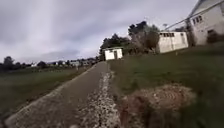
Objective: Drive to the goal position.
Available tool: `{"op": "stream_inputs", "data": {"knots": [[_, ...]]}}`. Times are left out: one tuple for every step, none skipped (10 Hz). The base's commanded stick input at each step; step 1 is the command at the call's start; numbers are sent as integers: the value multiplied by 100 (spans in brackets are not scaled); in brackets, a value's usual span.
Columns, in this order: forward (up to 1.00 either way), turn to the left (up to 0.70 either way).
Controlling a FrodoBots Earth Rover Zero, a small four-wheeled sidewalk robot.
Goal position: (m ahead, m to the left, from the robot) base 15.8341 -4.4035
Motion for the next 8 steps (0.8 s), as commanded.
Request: {"op": "stream_inputs", "data": {"knots": [[70,0],[70,0],[70,0],[70,0],[70,0],[70,0],[70,0],[70,0]]}}
